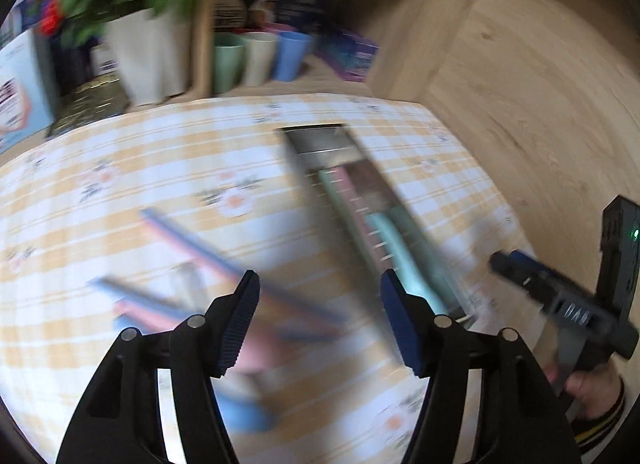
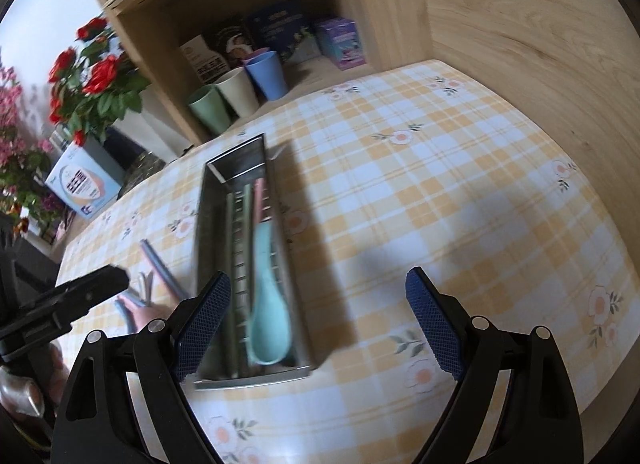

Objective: Organize utensils
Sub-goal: 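Lower the teal spoon into the tray and open the left tool, then close the left tool on the handle of the blue spoon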

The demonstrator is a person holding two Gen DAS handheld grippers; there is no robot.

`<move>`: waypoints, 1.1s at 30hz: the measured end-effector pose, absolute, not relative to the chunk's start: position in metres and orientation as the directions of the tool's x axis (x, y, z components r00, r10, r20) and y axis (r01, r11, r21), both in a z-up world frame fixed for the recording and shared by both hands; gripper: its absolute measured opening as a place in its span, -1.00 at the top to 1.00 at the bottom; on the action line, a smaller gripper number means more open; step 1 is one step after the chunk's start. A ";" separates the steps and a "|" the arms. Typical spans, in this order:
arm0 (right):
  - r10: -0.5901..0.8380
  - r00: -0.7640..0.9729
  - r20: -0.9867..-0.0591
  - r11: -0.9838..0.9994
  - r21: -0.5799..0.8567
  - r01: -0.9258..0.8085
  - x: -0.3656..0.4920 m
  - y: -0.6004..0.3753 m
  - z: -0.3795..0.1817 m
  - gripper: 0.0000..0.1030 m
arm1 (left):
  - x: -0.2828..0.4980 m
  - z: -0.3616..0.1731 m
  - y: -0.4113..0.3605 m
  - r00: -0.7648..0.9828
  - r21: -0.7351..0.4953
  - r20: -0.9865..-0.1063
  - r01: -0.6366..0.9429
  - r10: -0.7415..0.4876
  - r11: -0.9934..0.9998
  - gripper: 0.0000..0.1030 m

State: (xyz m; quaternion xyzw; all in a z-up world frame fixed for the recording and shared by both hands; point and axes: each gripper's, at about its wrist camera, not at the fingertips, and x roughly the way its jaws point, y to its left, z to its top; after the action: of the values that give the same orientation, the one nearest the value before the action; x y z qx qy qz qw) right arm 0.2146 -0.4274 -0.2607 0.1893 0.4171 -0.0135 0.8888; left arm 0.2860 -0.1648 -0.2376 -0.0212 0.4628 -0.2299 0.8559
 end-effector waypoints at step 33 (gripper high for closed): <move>0.149 0.609 -0.779 0.940 0.304 0.158 0.217 -0.375 -0.270 -0.67 | 0.273 -0.312 -0.094 0.438 -0.051 -0.894 0.112 -0.096 0.992 -0.19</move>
State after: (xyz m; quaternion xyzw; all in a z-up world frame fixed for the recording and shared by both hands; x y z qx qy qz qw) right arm 0.2169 -0.3753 -0.2700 0.1737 0.4423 -0.0024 0.8799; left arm 0.2730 -0.0941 -0.3116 0.0076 0.5265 -0.0611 0.8480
